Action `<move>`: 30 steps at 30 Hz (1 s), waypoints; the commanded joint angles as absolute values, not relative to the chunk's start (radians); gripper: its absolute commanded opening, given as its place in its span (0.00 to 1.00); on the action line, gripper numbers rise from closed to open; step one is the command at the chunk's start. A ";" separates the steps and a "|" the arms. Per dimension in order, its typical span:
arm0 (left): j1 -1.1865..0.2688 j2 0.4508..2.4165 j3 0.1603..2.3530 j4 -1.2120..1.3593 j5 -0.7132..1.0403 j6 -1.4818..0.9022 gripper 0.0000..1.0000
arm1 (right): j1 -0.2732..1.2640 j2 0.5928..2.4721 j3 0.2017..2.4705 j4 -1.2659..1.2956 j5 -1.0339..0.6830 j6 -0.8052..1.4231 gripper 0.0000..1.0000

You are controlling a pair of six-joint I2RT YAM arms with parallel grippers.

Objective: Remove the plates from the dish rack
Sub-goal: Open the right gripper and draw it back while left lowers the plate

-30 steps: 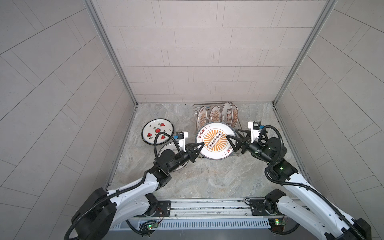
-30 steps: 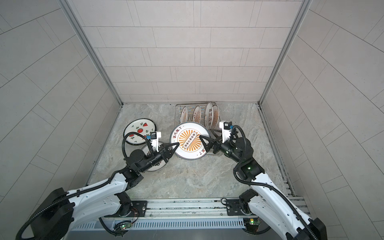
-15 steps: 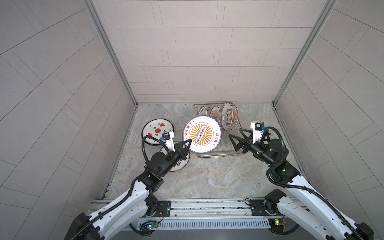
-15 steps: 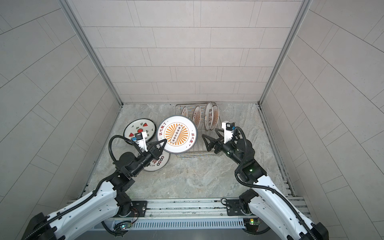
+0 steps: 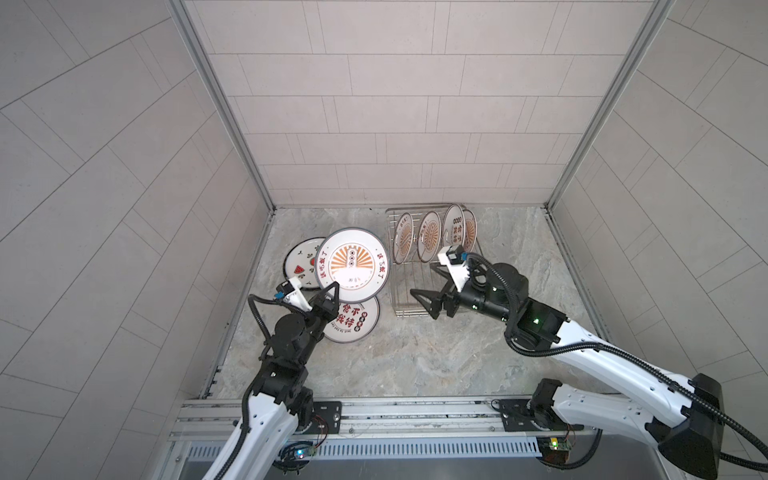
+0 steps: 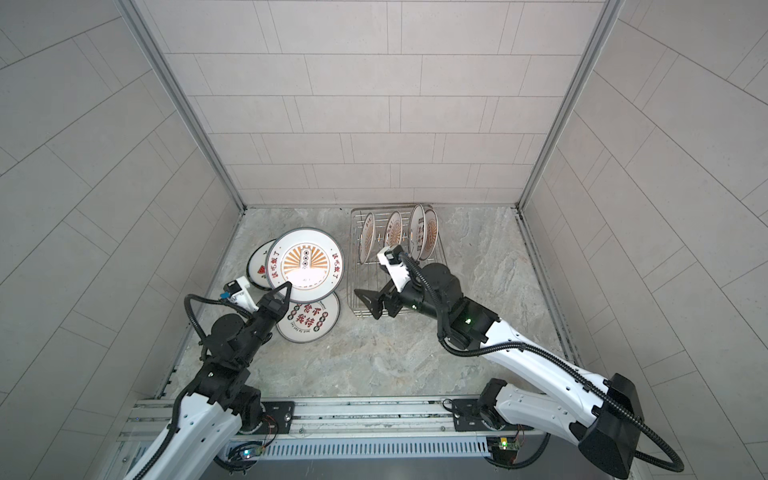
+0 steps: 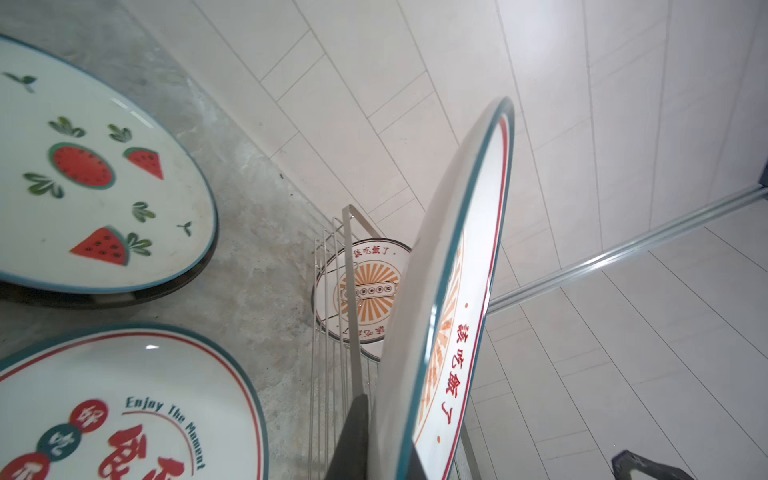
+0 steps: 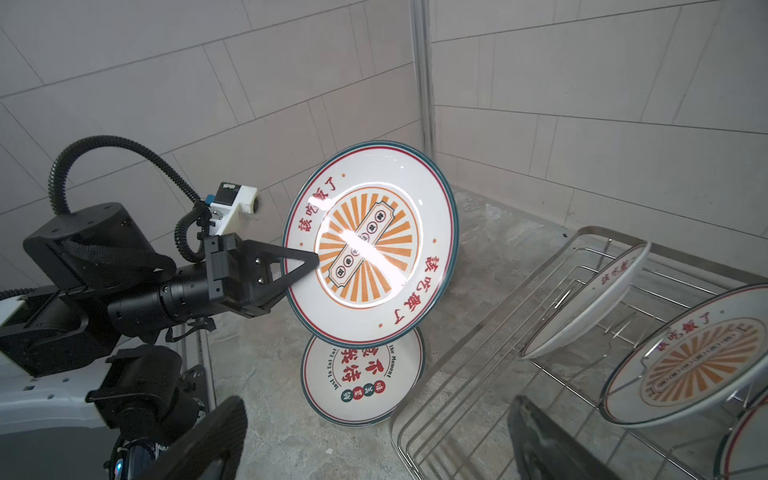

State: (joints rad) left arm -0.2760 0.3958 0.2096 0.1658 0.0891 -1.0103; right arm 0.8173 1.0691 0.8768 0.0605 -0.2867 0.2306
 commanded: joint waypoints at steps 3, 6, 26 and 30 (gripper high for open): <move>-0.259 0.312 0.187 -0.021 0.067 -1.170 0.00 | 0.840 1.198 0.979 -0.015 -0.213 0.183 1.00; -0.259 0.245 0.173 -0.106 0.045 -1.196 0.00 | 0.850 1.271 1.040 -0.048 -0.211 0.186 1.00; -0.258 0.286 0.172 -0.397 0.103 -1.355 0.00 | 0.913 1.592 1.312 -0.216 -0.181 0.235 1.00; -0.259 0.311 0.175 -0.420 0.098 -1.348 0.00 | 0.913 1.625 1.333 -0.224 -0.174 0.242 1.00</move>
State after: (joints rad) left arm -0.2619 0.3077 0.1616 -0.4255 0.0933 -1.3293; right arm 0.9089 1.6104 1.3037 -0.2008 -0.1940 0.2256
